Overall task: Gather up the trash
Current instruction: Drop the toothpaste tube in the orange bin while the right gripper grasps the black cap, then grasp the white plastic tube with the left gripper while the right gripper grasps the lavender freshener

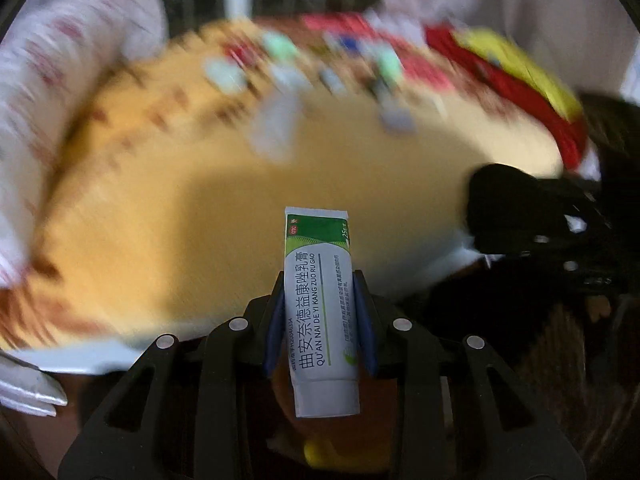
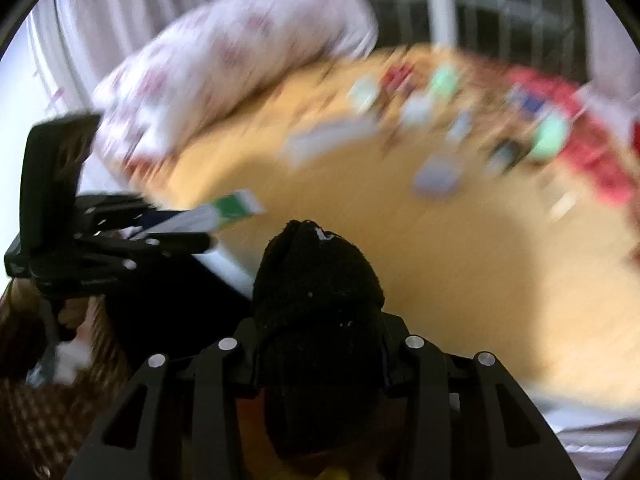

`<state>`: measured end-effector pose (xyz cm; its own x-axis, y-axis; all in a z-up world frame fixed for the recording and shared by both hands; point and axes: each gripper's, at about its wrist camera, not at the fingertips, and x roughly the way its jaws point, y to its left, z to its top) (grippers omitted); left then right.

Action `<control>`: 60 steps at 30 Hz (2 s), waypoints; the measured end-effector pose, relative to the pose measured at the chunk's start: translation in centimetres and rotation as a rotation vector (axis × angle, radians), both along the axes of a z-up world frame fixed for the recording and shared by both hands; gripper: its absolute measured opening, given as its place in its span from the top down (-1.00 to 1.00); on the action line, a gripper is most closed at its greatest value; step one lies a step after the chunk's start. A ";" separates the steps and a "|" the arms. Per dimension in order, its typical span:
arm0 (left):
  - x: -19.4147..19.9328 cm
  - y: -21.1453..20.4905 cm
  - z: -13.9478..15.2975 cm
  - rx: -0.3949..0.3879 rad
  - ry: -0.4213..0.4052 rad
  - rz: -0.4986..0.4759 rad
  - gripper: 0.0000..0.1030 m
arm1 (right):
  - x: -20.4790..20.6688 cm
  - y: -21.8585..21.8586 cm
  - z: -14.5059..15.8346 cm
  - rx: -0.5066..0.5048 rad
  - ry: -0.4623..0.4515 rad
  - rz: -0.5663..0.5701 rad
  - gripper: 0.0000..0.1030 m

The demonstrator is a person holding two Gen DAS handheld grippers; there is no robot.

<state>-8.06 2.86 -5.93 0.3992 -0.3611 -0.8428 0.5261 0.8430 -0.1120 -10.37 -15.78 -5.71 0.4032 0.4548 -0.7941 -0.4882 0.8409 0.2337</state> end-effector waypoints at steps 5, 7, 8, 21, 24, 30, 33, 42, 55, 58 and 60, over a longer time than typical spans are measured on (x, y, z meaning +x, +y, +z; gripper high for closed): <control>-1.6 -1.7 -5.2 0.044 0.179 -0.091 0.41 | -0.4 2.7 -7.7 -0.071 0.238 0.061 0.23; -1.4 -2.3 -7.1 0.064 0.226 -0.100 0.41 | -0.3 3.6 -9.9 -0.120 0.277 0.067 0.23; -1.2 -2.6 -8.0 0.081 0.260 -0.105 0.40 | -0.2 3.8 -10.7 -0.124 0.299 0.074 0.20; 0.0 -1.2 -6.7 0.045 0.183 -0.013 -0.28 | 0.8 1.6 -6.0 -0.075 0.172 0.067 -0.42; 1.4 -0.5 -3.0 -0.017 0.026 0.020 -0.28 | 1.8 -0.1 -1.1 -0.018 0.021 0.015 -0.43; 7.7 -2.1 1.7 -0.099 -0.172 0.133 -0.33 | 4.6 -3.2 4.6 0.004 -0.258 -0.171 -0.53; 10.0 -3.0 2.2 -0.073 -0.198 0.156 -0.33 | 6.3 -4.3 5.6 0.018 -0.299 -0.241 -0.53; 15.4 -4.5 1.4 0.003 -0.204 0.192 -0.33 | 7.3 -6.3 3.3 0.006 -0.299 -0.300 -0.53; 14.0 -4.3 0.9 -0.017 -0.199 0.190 0.56 | 8.3 -5.7 3.0 -0.019 -0.290 -0.296 -0.53; 12.6 -3.5 2.0 -0.042 -0.222 0.200 0.55 | 9.5 -4.8 2.7 -0.030 -0.274 -0.283 -0.53; 11.8 -2.8 2.5 -0.062 -0.227 0.207 0.55 | 10.6 -3.9 2.2 -0.060 -0.269 -0.283 -0.53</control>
<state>3.73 0.03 -3.43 0.6447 -0.3009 -0.7027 0.3617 0.9299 -0.0663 0.19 -19.67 -3.49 0.7033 0.2521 -0.6647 -0.2724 0.9592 0.0756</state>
